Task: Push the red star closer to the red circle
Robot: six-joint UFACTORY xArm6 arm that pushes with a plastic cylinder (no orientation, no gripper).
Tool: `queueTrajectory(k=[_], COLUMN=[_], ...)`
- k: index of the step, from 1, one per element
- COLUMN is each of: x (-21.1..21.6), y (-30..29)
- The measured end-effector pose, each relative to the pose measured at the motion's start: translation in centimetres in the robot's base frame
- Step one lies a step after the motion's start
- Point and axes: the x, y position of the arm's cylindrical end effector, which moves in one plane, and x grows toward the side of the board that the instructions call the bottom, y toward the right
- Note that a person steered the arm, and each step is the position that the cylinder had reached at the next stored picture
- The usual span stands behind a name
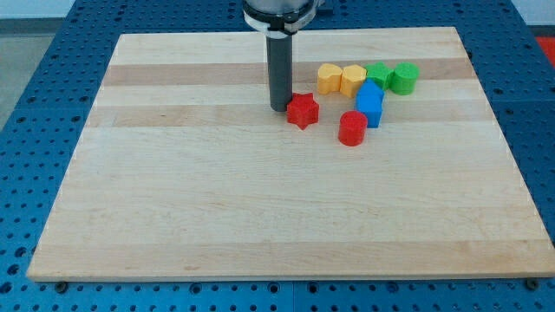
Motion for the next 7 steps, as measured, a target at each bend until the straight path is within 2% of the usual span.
queueTrajectory(k=[3, 7], x=[2.3, 1.5], y=[0.7, 1.9])
